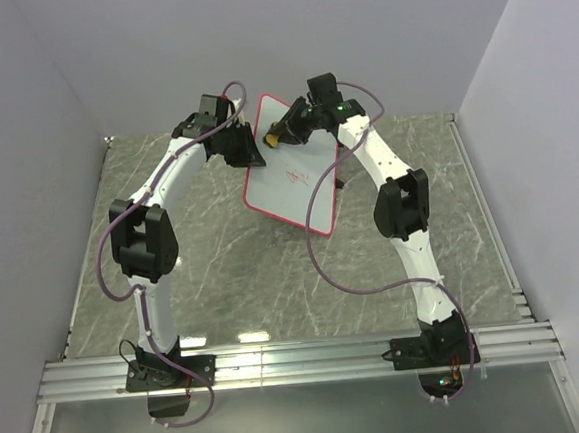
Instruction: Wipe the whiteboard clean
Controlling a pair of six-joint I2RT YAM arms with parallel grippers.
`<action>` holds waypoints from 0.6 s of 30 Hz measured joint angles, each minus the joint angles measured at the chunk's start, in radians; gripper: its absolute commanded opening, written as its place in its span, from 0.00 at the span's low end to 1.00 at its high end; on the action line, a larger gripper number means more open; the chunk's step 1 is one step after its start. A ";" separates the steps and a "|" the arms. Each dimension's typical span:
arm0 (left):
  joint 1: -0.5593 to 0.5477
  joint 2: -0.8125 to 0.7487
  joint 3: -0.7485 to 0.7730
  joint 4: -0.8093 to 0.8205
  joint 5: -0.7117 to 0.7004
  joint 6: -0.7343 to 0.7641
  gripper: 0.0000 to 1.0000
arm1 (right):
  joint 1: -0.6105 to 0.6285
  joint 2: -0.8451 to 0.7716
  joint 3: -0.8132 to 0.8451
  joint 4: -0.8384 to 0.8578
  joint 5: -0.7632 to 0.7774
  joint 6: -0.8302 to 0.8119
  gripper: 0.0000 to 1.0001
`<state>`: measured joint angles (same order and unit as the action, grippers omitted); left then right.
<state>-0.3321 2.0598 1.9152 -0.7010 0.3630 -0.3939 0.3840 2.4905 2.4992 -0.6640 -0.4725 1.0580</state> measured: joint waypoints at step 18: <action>-0.001 0.002 0.000 -0.021 -0.009 0.004 0.00 | -0.010 -0.222 -0.460 -0.089 0.099 -0.284 0.00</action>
<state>-0.3332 2.0613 1.9152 -0.7219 0.3542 -0.3901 0.3737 2.2681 2.0388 -0.7532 -0.3733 0.7742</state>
